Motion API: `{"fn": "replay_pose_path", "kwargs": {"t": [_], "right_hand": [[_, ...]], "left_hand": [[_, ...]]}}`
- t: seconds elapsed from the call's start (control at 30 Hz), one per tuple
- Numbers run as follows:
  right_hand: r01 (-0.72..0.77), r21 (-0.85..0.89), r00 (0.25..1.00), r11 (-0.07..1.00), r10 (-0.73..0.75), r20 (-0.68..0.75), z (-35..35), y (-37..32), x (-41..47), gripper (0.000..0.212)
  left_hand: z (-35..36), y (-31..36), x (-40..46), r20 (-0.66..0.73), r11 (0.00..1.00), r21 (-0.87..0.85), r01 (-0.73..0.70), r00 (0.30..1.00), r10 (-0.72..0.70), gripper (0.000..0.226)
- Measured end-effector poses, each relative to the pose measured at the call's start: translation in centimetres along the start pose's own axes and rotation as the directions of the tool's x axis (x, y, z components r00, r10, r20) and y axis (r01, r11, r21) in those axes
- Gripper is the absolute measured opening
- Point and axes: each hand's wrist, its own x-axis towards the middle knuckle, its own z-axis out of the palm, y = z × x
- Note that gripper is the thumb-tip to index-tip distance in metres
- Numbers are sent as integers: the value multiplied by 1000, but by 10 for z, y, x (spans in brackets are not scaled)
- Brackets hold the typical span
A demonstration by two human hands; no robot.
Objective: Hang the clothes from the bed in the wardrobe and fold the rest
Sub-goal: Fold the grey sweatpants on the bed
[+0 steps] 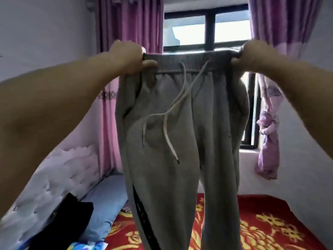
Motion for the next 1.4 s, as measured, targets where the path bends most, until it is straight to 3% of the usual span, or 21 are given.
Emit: {"fn": "replay_pose_path", "kwargs": {"t": [0.07,0.17,0.3,0.4,0.47,0.57,0.67,0.73,0.83,0.97,1.03,1.13,1.23,1.27,1.3,1.33,1.37,1.4], "right_hand": [[-7,77,969,997,-12,247,22,-2,-22,33],[-48,201,810,978,-80,581,81,-2,-78,27],[-26,216,629,976,-152,763,143,8,-161,31],[-84,258,504,963,-182,844,145,14,-194,30],[-181,339,461,923,-225,859,137,17,-205,34],[-479,448,476,755,-206,855,138,25,-215,34],[-629,400,486,666,-65,872,146,17,-223,27],[-616,407,497,675,-68,865,147,-6,-228,23],[-542,508,575,670,-144,805,144,-49,-232,32],[-139,533,747,834,-266,610,131,-79,-241,39],[-137,589,725,797,-324,607,126,-77,-249,35],[-92,624,664,776,-419,619,119,-73,-258,51],[8,610,696,792,-443,566,123,-65,-254,49],[-40,624,712,781,-416,566,123,-60,-249,45],[-113,652,719,750,-390,574,123,-52,-245,40],[-190,689,717,700,-380,584,123,-45,-242,34],[-250,734,714,632,-391,580,119,-40,-238,27],[-294,780,714,552,-416,563,113,-35,-233,20]], "left_hand": [[23,12,-27,262,994,-88,-70,961,91,72],[77,41,-91,548,976,-197,-96,814,191,65],[122,88,-166,688,933,-357,38,686,235,52],[130,100,-193,749,858,-475,195,601,279,42],[128,97,-207,792,735,-556,387,515,328,41],[130,97,-225,847,435,-525,732,396,355,39],[135,114,-237,879,180,-388,904,305,367,26],[135,136,-240,881,98,-329,939,268,391,23],[113,174,-236,882,-33,-303,952,294,368,24],[93,197,-231,861,-190,-310,931,360,359,23],[93,199,-230,857,-252,-312,916,386,342,22],[92,201,-231,846,-294,-296,909,392,362,22],[85,190,-225,820,-348,-246,905,385,423,24],[83,184,-220,798,-352,-316,881,448,403,24],[83,175,-215,758,-307,-481,821,566,325,22],[86,165,-212,669,-176,-684,708,705,237,24],[86,156,-210,543,23,-833,553,811,219,37],[88,149,-210,443,207,-894,396,848,290,57]]}}
